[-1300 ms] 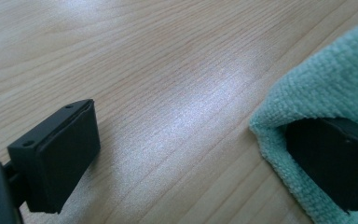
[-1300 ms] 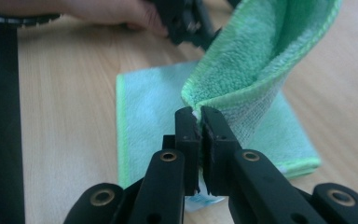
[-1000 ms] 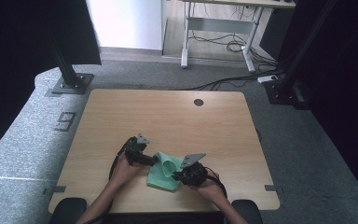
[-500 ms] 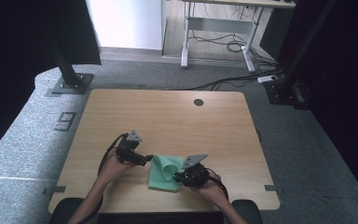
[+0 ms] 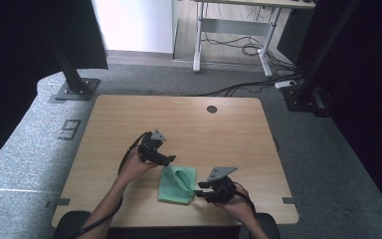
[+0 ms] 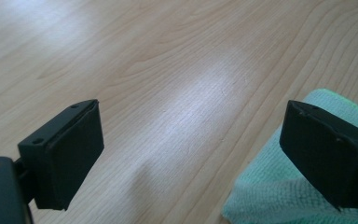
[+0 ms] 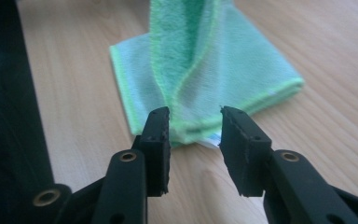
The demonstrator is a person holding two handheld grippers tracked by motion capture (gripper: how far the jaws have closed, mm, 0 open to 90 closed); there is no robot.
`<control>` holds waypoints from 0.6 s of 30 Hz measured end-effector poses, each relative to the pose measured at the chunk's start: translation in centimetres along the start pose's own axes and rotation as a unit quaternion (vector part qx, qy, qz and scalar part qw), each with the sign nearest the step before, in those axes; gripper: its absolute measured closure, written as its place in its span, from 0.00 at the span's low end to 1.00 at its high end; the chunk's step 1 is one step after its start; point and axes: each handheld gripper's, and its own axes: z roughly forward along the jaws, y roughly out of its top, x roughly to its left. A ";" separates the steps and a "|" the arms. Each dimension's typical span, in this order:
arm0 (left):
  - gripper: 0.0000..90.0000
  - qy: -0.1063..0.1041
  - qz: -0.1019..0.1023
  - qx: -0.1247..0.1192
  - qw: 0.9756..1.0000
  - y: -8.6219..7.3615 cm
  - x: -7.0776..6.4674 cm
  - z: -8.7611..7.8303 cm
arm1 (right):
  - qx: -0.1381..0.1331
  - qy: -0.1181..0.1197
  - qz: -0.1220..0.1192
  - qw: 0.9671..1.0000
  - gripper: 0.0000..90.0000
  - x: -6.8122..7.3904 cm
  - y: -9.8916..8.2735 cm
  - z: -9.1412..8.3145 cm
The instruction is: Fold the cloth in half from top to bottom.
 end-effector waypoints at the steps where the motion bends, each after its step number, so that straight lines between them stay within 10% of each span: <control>1: 0.07 0.001 0.001 0.004 1.000 -0.1 0.0 0.1 | -0.002 -0.005 0.003 1.000 0.67 -0.2 -0.1 -0.2; 18: 0.08 -0.016 0.003 0.034 0.999 -4.9 -1.3 -0.4 | -0.010 -0.042 0.049 0.998 0.43 -1.7 1.5 2.1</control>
